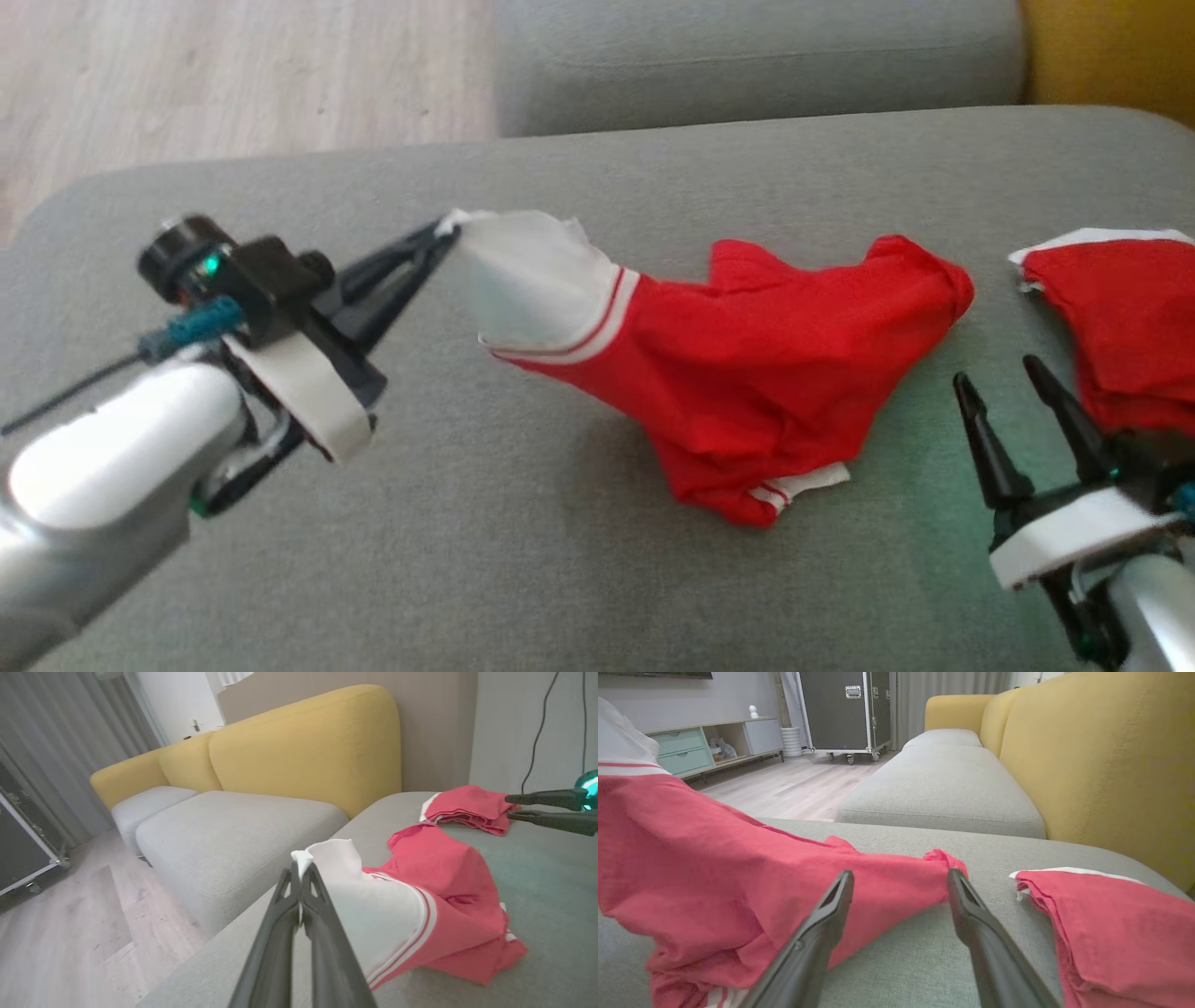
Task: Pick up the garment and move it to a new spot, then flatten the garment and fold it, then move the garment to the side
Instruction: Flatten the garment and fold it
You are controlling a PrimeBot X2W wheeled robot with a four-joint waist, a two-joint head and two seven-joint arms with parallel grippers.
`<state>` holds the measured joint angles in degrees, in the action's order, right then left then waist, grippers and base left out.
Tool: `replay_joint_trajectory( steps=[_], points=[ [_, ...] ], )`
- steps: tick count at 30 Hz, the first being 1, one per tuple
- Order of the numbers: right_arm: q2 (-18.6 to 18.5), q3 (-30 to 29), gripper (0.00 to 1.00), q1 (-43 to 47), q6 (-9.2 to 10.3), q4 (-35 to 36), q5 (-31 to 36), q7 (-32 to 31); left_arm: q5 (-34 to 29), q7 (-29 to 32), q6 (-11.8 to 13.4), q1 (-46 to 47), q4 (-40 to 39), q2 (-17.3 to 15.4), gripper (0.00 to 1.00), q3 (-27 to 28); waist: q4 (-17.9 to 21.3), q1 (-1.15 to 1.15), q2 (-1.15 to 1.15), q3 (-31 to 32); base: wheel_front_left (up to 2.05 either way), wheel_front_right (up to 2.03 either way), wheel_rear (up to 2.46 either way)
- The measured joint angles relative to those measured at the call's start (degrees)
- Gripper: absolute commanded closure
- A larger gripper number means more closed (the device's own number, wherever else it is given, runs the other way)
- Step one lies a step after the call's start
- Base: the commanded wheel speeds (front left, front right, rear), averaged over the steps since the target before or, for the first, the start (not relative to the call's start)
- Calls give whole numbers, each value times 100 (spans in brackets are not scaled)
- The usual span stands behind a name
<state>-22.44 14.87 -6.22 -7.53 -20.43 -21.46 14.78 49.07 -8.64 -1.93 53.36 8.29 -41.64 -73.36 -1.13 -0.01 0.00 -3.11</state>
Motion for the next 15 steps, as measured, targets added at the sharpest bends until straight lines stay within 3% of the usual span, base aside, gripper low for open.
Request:
replay_joint_trajectory(
  steps=[4,6,7,15],
  points=[
    [-207,275,0,-346,0,-301,-294,0,3,32,23,175,-40,-24,100,102,-95,1,0,-132,0,0,0],
    [-581,657,0,-914,0,-703,-538,-127,2,146,21,337,-136,-11,100,107,-177,1,0,-303,0,0,0],
    [-581,657,0,-914,0,-703,-538,-127,2,146,21,337,-136,-11,100,107,-177,1,0,-303,0,0,0],
    [-1325,1578,0,-2760,0,-1505,-1062,-1399,-98,259,18,611,-225,154,100,105,-415,2,0,-796,0,0,0]
  ],
)
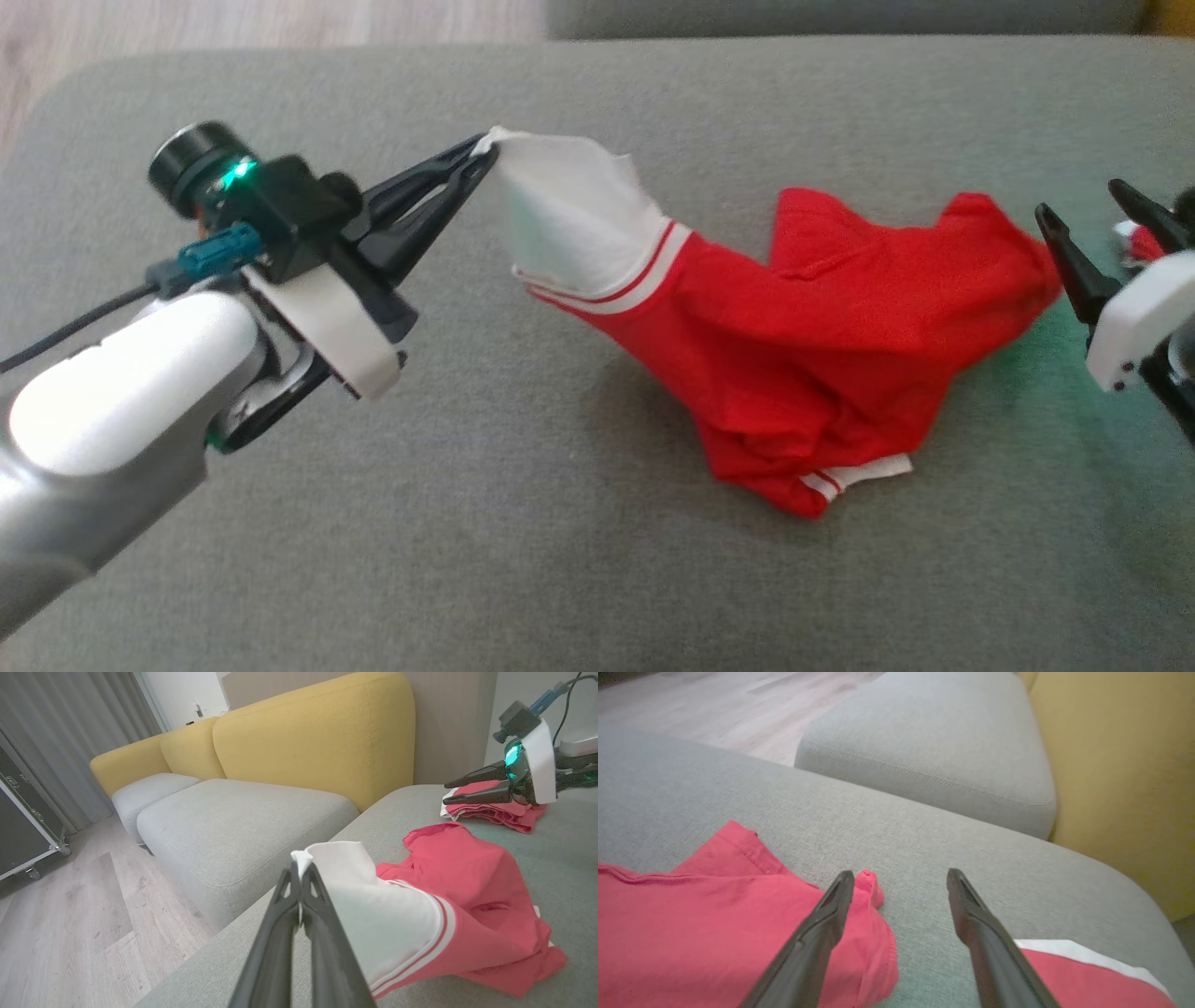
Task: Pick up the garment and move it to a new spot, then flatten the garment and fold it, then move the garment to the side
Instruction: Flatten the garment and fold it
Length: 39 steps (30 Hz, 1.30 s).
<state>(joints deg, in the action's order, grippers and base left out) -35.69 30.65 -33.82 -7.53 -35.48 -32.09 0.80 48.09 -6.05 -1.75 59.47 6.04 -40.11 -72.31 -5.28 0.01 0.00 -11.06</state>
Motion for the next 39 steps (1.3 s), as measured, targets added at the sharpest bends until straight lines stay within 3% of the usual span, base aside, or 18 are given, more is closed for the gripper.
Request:
replay_joint_trajectory(
  steps=[12,17,18,19,20,23,29,30,39],
  points=[
    [-397,1726,0,-1552,0,-761,-780,-1372,-135,78,-82,438,-19,347,100,0,-450,0,0,-599,0,0,0],
    [-477,2397,0,-1811,0,-823,-1123,-1928,-169,92,-89,487,67,438,100,-1,-575,0,0,-740,0,0,0],
    [-477,2492,7,-1847,0,-834,-1254,-2060,-169,92,-115,487,90,447,100,-2,-585,0,0,-750,0,0,0],
    [-477,2555,42,-1881,0,-828,-1385,-2150,-169,92,-122,487,109,448,100,-5,-586,0,0,-750,0,0,0],
    [-480,2630,99,-1928,0,-813,-1494,-2204,-169,92,-122,487,125,447,100,-3,-582,-1,0,-748,0,0,0],
    [-488,2808,100,-2077,0,-747,-1621,-1970,-170,83,-101,487,205,441,100,0,-542,-1,0,-728,0,0,0],
    [-489,2783,100,-2359,0,-776,-1948,-734,-314,-181,-12,493,602,325,100,52,-383,-1,0,-581,0,0,0],
    [-485,2746,100,-2469,0,-764,-2079,-315,-501,-308,102,547,845,244,100,86,-306,-1,0,-494,0,0,0],
    [-614,2601,100,-2910,0,-474,-2621,1037,-1248,-835,827,1350,1589,98,100,740,95,-2,0,115,0,0,0]
  ],
)
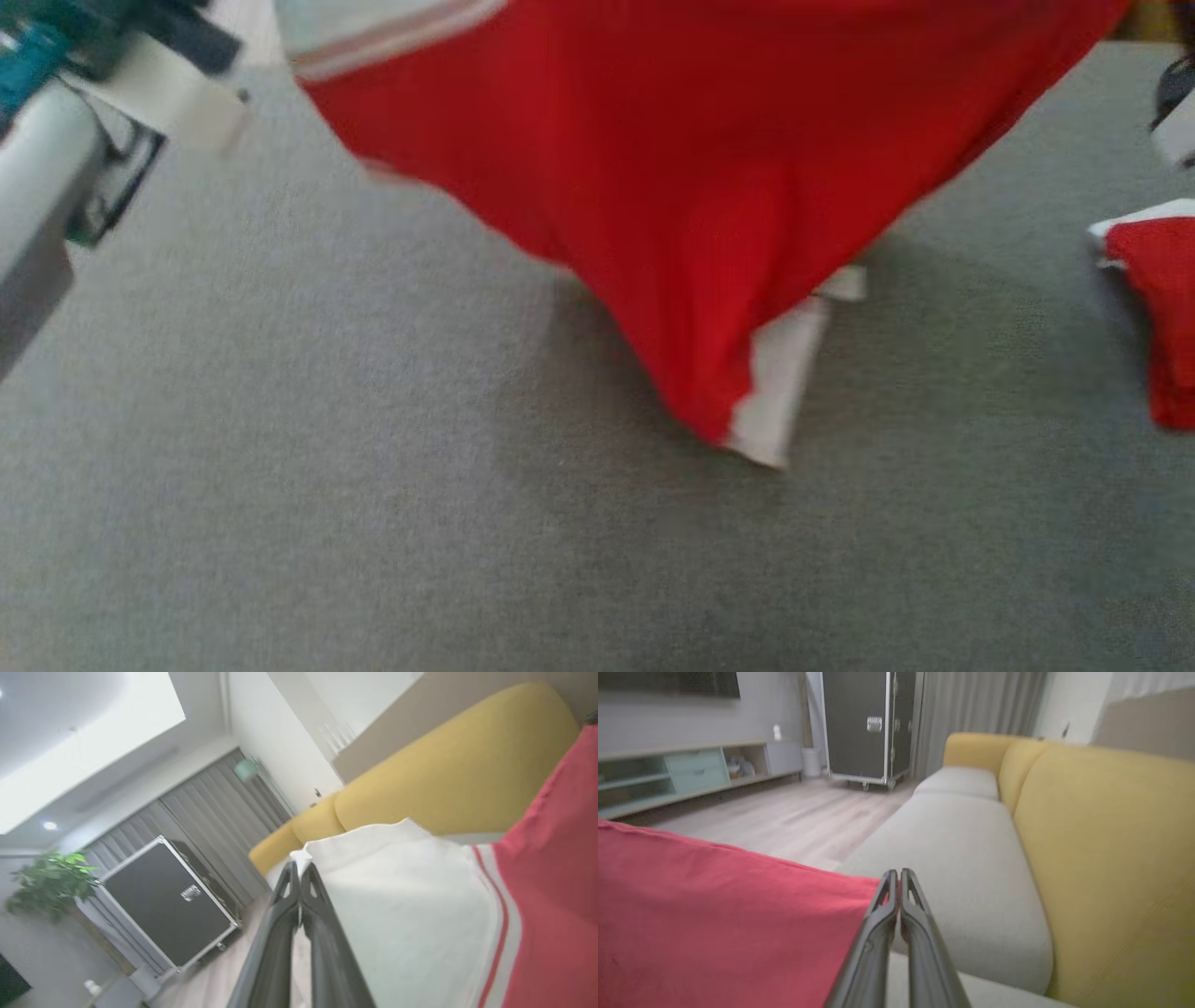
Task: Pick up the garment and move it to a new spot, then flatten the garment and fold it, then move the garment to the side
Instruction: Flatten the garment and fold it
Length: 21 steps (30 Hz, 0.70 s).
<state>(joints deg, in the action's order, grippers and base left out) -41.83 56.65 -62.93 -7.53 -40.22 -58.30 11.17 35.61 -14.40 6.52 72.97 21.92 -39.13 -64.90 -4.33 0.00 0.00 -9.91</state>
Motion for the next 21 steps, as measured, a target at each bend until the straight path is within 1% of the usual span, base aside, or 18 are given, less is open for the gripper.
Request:
replay_joint_trajectory(
  steps=[3,4,6,8,9,13,15,18,21],
  points=[
    [-194,-42,100,-25,0,237,-146,167,-40,-36,3,-30,-22,-37,100,138,131,-1,0,238,0,0,0],
    [-194,-42,100,-25,0,237,-146,167,-40,-36,3,-30,-22,-37,100,138,131,-1,0,238,0,0,0],
    [-346,-42,100,-12,0,432,-221,204,-113,-37,4,-121,-98,-80,100,187,210,-1,0,395,0,0,0],
    [-483,-49,100,13,0,603,-222,264,-234,-38,14,-268,-245,-155,100,253,279,-1,0,550,0,0,0],
    [-548,-71,100,22,0,682,-223,276,-302,-38,60,-355,-302,-192,100,311,312,-1,0,631,0,0,0],
    [-740,-212,100,34,0,1079,-223,307,-436,-37,107,-568,-550,-382,100,642,436,-1,0,964,0,0,0],
    [-816,-298,100,22,0,1249,-156,321,-437,-38,103,-561,-664,-487,100,832,502,-1,0,1099,0,0,0],
    [-914,-379,100,8,0,1447,-44,322,-437,-40,93,-509,-772,-545,100,1038,597,-1,0,1268,0,0,0],
    [-942,-410,100,-45,0,1555,38,245,-436,-40,-21,-410,-766,-547,100,1151,690,-2,0,1372,0,0,0]
  ],
)
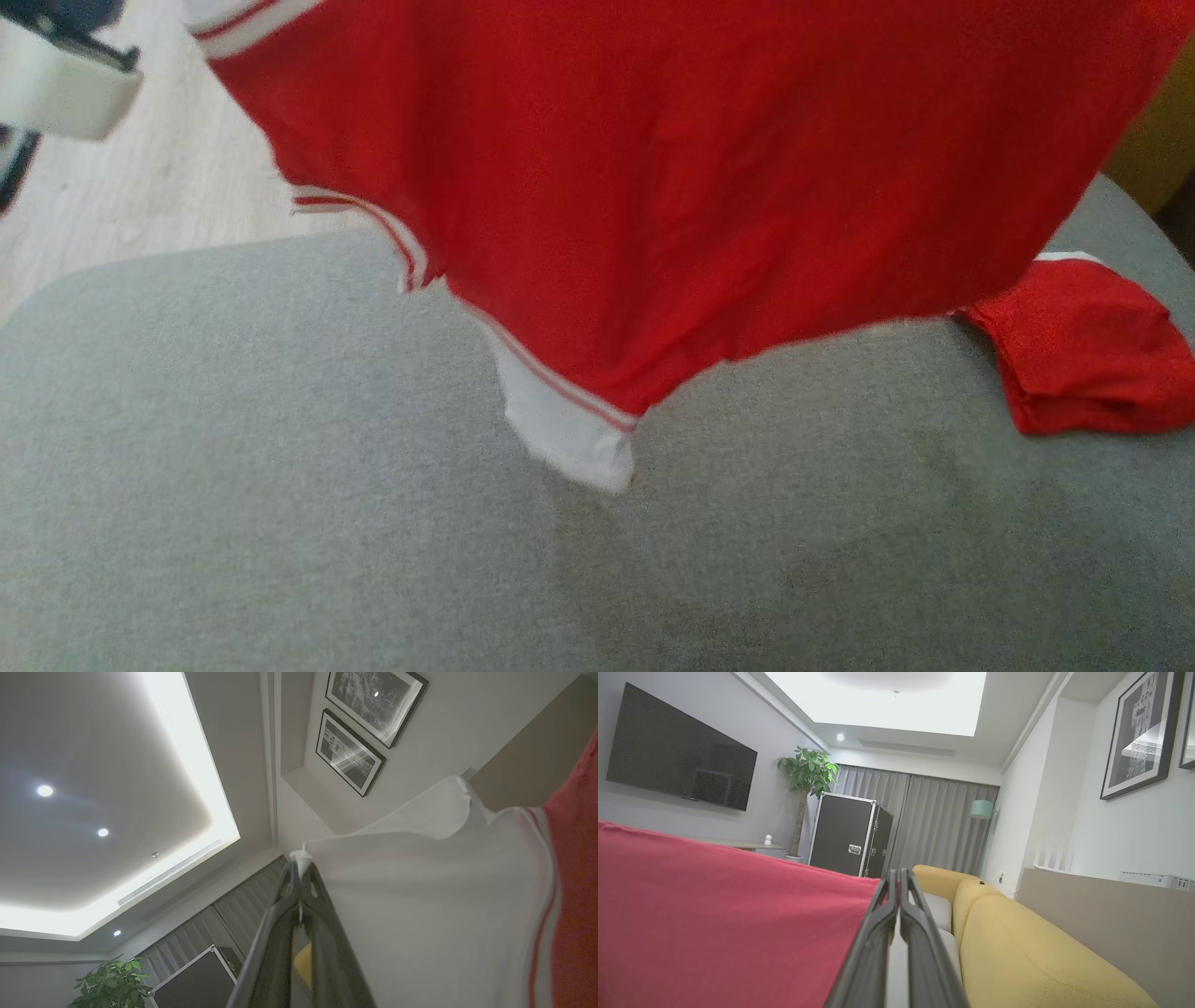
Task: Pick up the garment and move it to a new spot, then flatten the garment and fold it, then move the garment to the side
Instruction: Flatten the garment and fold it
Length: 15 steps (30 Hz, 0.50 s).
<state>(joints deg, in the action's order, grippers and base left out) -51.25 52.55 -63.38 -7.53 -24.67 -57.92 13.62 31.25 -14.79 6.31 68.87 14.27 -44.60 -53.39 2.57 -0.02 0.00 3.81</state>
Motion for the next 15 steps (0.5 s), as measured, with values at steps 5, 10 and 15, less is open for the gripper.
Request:
replay_joint_trajectory(
  steps=[5,10,15],
  points=[
    [78,26,100,-308,0,-89,-24,-448,57,51,-400,446,441,253,100,8,63,1,0,-92,0,0,0],
    [592,259,100,-582,0,-444,-108,-666,44,352,-812,742,1356,747,100,-246,49,2,0,-410,0,0,0],
    [1004,389,100,-1331,0,-984,-15,-393,-274,255,-746,1669,2259,1363,100,-238,21,4,0,-1135,0,0,0]
  ],
)
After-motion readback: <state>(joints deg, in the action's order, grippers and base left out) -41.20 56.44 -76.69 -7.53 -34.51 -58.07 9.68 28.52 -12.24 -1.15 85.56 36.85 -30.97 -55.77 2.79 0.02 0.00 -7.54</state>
